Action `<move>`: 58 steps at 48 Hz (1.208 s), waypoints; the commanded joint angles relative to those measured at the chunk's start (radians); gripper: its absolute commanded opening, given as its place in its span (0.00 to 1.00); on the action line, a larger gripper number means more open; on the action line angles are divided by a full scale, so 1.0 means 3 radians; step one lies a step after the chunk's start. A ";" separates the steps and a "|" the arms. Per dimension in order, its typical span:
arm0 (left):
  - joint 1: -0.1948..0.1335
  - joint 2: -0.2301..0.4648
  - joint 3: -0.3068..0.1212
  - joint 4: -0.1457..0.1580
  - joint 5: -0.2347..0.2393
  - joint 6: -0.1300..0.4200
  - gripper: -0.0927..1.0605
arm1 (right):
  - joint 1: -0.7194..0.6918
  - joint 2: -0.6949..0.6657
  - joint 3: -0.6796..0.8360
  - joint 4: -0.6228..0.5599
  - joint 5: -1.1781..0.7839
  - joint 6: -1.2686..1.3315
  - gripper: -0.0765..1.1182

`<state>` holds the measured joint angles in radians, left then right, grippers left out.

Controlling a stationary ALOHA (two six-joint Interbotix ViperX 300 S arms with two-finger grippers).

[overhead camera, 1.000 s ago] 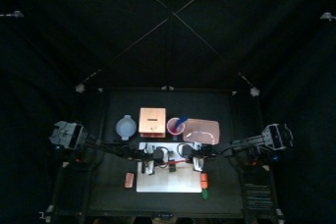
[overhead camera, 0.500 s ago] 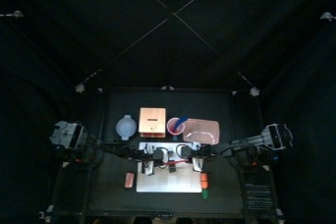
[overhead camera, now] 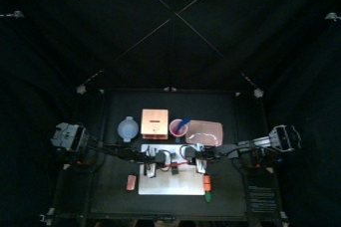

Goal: Place sushi on board then cut the sushi with the knife then place the pieces on the plate
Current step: Cut the sushi into 4 pieces

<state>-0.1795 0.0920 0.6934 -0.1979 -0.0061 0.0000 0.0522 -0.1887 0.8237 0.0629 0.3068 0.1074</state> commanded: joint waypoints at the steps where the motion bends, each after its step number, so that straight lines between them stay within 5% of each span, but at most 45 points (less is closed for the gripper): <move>1: -0.0046 -0.0046 0.0020 0.0046 0.0061 0.0005 0.41 | -0.0056 -0.0107 -0.0010 -0.0010 0.0010 0.0010 0.34; 15: -0.0015 -0.0097 0.0015 0.0112 0.0102 0.0005 0.41 | -0.0056 -0.0112 -0.0005 -0.0005 -0.0005 0.0010 0.34; 58: -0.0031 -0.0087 -0.0010 0.0097 0.0143 -0.0010 0.41 | -0.0046 -0.0102 0.0123 0.0123 -0.0020 0.0015 0.34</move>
<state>-0.1703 0.0721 0.6872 -0.1687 0.0291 0.0000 0.0522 -0.1902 0.8529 0.0982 0.2930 0.1058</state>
